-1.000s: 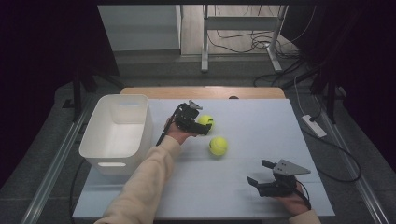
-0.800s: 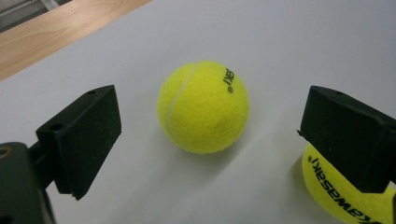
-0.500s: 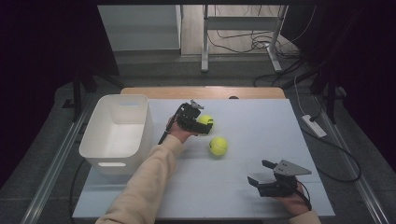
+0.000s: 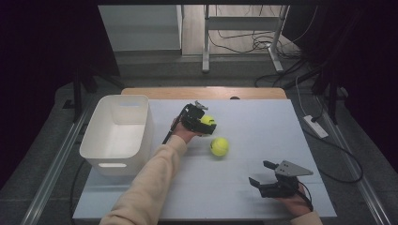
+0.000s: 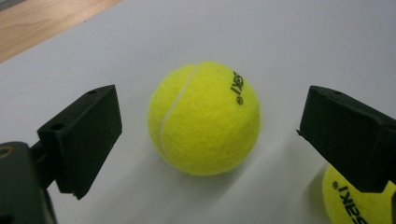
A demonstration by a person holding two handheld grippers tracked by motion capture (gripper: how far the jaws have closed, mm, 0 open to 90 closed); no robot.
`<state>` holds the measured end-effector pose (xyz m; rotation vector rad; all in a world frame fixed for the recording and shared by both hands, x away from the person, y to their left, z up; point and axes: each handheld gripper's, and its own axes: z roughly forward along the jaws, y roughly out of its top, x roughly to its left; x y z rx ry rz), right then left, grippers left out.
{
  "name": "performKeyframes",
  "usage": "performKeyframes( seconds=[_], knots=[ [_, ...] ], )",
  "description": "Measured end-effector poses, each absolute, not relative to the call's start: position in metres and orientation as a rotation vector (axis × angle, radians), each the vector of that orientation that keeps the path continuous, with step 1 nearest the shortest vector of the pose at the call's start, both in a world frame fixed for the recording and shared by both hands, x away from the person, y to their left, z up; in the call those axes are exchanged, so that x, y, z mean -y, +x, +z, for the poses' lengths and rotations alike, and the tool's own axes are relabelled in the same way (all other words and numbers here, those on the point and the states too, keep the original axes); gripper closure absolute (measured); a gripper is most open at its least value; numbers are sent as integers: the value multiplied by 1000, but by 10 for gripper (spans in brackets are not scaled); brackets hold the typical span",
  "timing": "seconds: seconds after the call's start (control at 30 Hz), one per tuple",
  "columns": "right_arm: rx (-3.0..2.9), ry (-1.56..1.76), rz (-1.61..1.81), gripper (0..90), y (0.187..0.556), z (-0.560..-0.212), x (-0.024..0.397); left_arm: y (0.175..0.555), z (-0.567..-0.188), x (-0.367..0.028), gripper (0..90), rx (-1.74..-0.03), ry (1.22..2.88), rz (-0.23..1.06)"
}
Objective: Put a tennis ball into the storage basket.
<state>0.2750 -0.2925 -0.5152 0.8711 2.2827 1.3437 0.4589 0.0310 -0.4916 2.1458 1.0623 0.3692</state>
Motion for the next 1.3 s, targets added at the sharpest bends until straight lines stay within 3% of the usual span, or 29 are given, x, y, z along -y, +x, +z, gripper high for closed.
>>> performKeyframes(
  seconds=[0.77,0.9,1.03,1.3],
  knots=[
    [-2285,872,1337,122,275,-516,293,474,-508,-27,84,-1110,2153,325],
    [-2286,871,1335,122,275,-516,293,476,-512,-27,140,-1107,2173,293],
    [-2285,872,1336,123,275,-516,293,476,-513,-28,252,-1097,2167,264],
    [-2285,870,1335,123,275,-516,293,475,-510,-29,268,-1097,2179,285]
  ],
)
